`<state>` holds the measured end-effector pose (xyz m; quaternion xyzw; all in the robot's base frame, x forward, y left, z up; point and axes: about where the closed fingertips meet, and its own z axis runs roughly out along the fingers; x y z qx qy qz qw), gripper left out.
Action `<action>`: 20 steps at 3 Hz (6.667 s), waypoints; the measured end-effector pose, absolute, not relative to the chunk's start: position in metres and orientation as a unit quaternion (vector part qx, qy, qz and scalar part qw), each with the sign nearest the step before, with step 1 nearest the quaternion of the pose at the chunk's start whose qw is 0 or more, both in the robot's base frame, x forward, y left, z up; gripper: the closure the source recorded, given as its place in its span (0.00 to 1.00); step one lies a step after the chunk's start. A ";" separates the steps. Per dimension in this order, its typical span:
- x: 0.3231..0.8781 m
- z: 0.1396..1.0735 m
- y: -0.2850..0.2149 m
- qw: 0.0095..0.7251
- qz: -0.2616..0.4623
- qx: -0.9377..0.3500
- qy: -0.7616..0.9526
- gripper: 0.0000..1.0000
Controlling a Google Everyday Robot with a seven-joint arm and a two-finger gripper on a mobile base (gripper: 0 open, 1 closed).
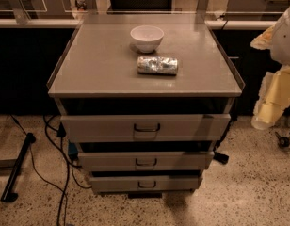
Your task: Open top drawer
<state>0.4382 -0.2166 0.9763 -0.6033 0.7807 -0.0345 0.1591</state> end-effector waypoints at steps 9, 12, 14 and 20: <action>0.475 0.750 -0.178 0.282 0.098 -0.560 0.773 0.00; 0.509 0.711 -0.174 0.302 0.107 -0.558 0.765 0.00; 0.543 0.692 -0.175 0.289 0.103 -0.578 0.756 0.00; 0.576 0.648 -0.163 0.230 0.115 -0.615 0.746 0.27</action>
Offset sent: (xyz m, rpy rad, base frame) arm -0.0029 0.0009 -0.1096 0.1335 0.0077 -0.0030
